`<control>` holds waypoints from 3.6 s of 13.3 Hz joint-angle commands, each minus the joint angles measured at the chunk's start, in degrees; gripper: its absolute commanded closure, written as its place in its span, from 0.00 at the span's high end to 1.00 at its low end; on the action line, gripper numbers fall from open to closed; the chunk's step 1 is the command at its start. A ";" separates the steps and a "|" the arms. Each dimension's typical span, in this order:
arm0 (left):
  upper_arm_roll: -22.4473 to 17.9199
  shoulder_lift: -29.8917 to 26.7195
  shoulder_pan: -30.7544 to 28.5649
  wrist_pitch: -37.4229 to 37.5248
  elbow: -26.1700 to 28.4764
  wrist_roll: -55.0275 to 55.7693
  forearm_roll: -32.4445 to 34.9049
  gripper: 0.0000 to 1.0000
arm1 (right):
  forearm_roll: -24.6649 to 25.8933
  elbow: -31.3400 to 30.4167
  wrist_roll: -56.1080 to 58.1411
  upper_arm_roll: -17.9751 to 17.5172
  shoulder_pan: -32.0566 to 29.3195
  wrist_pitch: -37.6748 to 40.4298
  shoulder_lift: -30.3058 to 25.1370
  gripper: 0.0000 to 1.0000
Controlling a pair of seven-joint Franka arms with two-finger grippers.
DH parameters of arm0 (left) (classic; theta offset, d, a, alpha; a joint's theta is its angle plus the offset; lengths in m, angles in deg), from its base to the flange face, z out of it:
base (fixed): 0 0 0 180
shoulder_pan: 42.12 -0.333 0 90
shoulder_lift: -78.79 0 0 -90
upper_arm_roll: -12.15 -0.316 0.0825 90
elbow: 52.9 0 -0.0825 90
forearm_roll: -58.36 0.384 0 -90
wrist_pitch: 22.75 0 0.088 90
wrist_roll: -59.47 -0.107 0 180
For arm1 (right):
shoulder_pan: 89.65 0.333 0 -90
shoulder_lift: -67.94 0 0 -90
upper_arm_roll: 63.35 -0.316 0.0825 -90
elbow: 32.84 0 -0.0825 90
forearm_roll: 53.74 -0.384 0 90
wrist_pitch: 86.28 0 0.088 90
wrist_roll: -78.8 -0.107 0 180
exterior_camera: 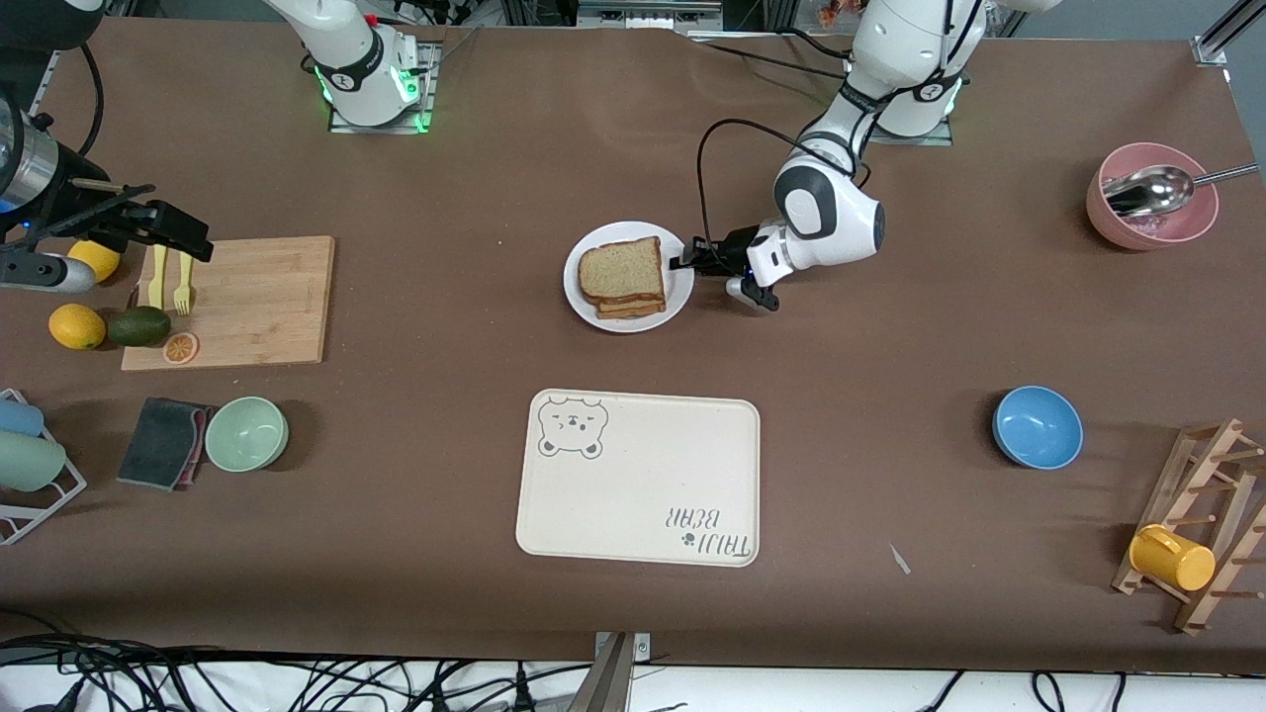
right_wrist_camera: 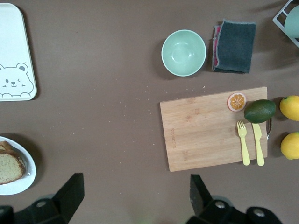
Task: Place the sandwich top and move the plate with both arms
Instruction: 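Slide the plate with the left gripper onto the bear tray, then open the left gripper and release the plate on the tray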
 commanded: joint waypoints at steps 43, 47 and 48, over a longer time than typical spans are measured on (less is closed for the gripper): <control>-13.81 20.65 0.40 -4.27 -38.72 18.43 -8.45 0.32 | 0.14 1.45 0.78 0.14 0.34 1.29 -0.43 1.00; -14.07 14.78 -1.27 -4.18 -32.58 18.96 -1.87 0.32 | 0.05 1.71 0.52 0.06 0.34 1.29 -0.43 1.00; -14.07 13.46 -1.62 -4.18 -31.17 18.96 -0.63 0.32 | 0.05 1.71 0.34 0.06 0.34 1.20 -0.43 1.00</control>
